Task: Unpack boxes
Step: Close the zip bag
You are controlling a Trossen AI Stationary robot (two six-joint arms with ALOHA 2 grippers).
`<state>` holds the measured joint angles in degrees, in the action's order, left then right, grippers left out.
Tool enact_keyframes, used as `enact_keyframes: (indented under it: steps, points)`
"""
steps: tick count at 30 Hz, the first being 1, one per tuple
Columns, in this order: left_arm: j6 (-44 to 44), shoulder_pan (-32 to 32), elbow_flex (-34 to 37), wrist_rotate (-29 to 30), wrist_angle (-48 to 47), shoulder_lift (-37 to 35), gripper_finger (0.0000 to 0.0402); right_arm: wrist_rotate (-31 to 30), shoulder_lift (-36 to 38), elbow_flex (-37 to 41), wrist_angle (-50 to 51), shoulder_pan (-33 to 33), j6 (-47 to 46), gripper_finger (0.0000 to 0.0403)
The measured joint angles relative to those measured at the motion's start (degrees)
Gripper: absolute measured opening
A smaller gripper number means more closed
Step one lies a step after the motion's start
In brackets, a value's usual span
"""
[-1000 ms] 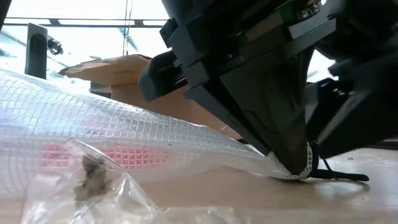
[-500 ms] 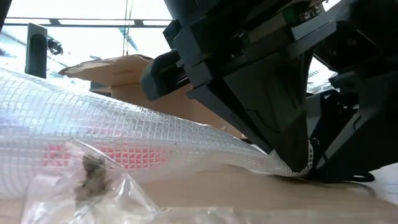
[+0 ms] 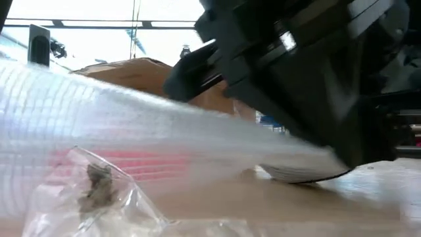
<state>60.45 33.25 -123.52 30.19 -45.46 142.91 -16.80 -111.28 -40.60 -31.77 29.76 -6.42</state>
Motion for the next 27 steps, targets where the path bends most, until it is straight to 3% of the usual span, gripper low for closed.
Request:
enact_keyframes:
  steps: [8, 14, 17, 21, 27]
  points:
    - [-3.02, 1.49, 0.09, 1.25, 3.09, 2.26, 0.0006, -0.26, 0.0, 0.04, 0.11, -2.47, 3.28, 0.0002]
    - [0.55, 3.0, 0.0, 4.1, 2.2, 3.26, 0.0006, -0.17, 0.1, -0.02, 1.84, -3.0, 4.73, 0.0001]
    - [4.83, 3.53, -0.04, 5.34, -0.32, 3.18, 0.0006, 0.62, 0.38, -0.09, 2.9, -2.14, 1.91, 0.0001]
    - [7.8, 3.61, -0.09, 6.62, -3.63, 2.25, 0.0006, -3.06, 0.66, -0.13, 4.74, 0.33, 0.7, 0.0]
    - [14.94, 3.7, -5.25, 13.49, -15.29, 1.68, 0.0006, -3.36, 0.68, -0.13, 5.28, 2.06, -5.52, 0.0]
